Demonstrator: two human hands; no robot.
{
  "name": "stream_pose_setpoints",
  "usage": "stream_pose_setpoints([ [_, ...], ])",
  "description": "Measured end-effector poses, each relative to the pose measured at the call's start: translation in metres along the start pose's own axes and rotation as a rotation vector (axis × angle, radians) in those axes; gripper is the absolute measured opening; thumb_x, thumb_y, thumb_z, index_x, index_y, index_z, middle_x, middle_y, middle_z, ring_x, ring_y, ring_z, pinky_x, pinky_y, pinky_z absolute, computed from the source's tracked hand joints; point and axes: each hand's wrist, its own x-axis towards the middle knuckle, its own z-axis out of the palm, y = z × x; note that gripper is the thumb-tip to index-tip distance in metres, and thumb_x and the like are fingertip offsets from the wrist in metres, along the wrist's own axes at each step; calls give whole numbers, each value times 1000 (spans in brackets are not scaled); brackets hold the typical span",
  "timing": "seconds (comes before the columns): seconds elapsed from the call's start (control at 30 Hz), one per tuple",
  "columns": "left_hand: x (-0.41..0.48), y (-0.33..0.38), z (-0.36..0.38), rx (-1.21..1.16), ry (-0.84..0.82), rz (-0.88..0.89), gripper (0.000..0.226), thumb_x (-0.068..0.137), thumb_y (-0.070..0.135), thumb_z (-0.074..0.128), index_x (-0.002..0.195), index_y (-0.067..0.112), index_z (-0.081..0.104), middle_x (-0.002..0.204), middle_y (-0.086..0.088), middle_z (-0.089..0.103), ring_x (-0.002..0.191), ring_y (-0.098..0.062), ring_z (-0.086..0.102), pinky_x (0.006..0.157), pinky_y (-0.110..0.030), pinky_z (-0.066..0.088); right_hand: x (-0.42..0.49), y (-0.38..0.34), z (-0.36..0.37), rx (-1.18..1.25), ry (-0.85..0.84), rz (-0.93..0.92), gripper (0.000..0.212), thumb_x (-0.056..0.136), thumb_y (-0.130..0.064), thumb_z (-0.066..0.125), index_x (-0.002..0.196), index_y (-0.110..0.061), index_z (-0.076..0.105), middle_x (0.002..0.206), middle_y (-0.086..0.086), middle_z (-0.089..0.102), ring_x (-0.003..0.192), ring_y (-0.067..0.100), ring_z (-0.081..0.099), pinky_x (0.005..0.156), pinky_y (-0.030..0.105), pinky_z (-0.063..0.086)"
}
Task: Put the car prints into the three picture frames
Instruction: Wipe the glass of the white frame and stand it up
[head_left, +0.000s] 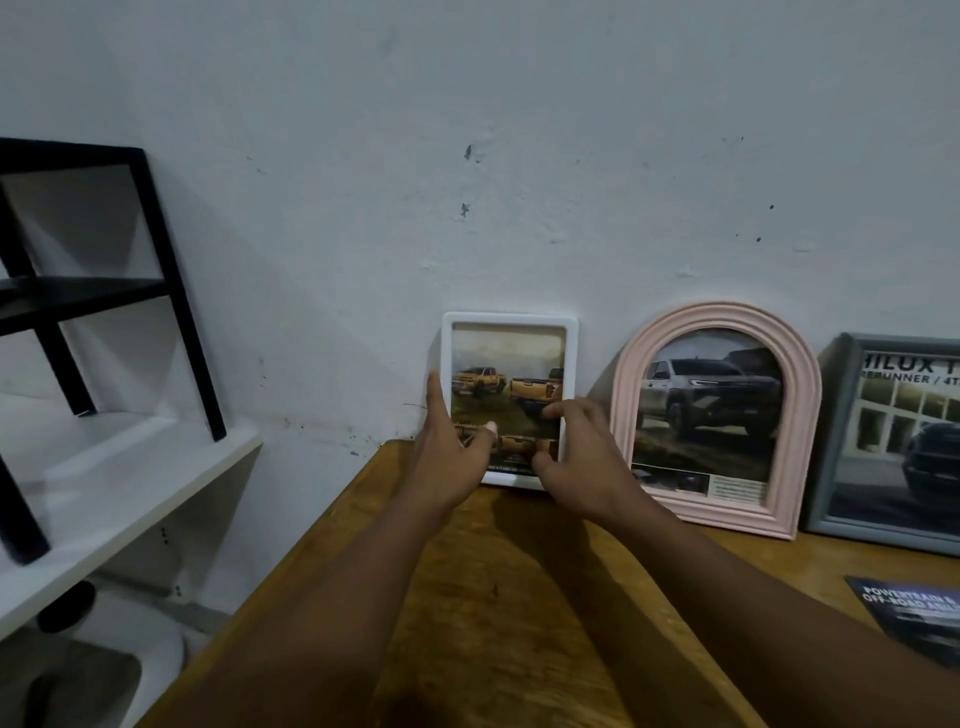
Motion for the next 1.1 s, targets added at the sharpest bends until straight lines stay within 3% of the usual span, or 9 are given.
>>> stream_pose_setpoints([
  [0.2, -10, 5, -1, 47, 14, 12, 94, 100, 42, 57, 152, 49, -20, 170, 7, -6, 156, -30, 8, 120, -58, 25, -12, -10, -13, -51, -2, 9, 54, 91, -21, 67, 139, -23, 42, 150, -1, 33, 116, 12, 45, 79, 10, 36],
  [0.37, -49, 25, 2, 133, 71, 113, 84, 99, 34, 59, 156, 45, -1, 166, 2, 19, 148, -29, 30, 110, -49, 40, -52, -11, -51, -101, -31, 8, 40, 91, -21, 66, 128, -23, 52, 124, -5, 48, 109, 14, 54, 78, 16, 44],
  [0.43, -75, 37, 12, 184, 63, 156, 81, 99, 35, 59, 158, 40, 3, 166, -1, 22, 148, -28, 31, 109, -47, 41, -76, -3, -72, -135, -9, 22, 36, 89, -23, 67, 124, -26, 56, 123, -7, 52, 113, 13, 53, 86, 25, 49],
  [0.57, -134, 68, 52, 195, -99, 241, 76, 99, 38, 58, 157, 42, 9, 166, 0, 20, 151, -25, 23, 115, -47, 34, -133, 32, -126, -236, 69, 150, 37, 89, -28, 66, 125, -25, 58, 129, -1, 56, 118, 17, 53, 98, 35, 48],
  [0.7, -189, 108, 107, 172, -355, 368, 69, 98, 42, 57, 155, 43, 19, 158, 2, 35, 139, -23, 42, 111, -45, 43, -194, 86, -203, -397, 208, 355, 36, 87, -26, 67, 122, -17, 62, 125, 9, 59, 114, 26, 56, 95, 36, 45],
  [0.87, -234, 157, 174, 202, -586, 492, 65, 99, 46, 54, 156, 36, 24, 155, 3, 42, 139, -21, 41, 109, -44, 42, -259, 141, -287, -520, 377, 706, 47, 86, -43, 66, 127, -20, 57, 128, 15, 58, 114, 37, 54, 92, 44, 48],
  [1.0, -261, 183, 201, 341, -688, 567, 63, 103, 49, 45, 159, 32, 21, 162, 1, 34, 146, -25, 35, 113, -42, 36, -295, 183, -322, -463, 361, 963, 60, 81, -53, 64, 128, -19, 51, 119, 14, 61, 103, 36, 58, 91, 49, 49],
  [1.1, -261, 182, 209, 494, -684, 643, 59, 103, 53, 37, 157, 34, 24, 158, 1, 41, 140, -26, 43, 110, -45, 39, -304, 186, -325, -326, 283, 948, 52, 85, -40, 70, 123, -11, 51, 117, 14, 63, 97, 31, 58, 82, 37, 48],
])
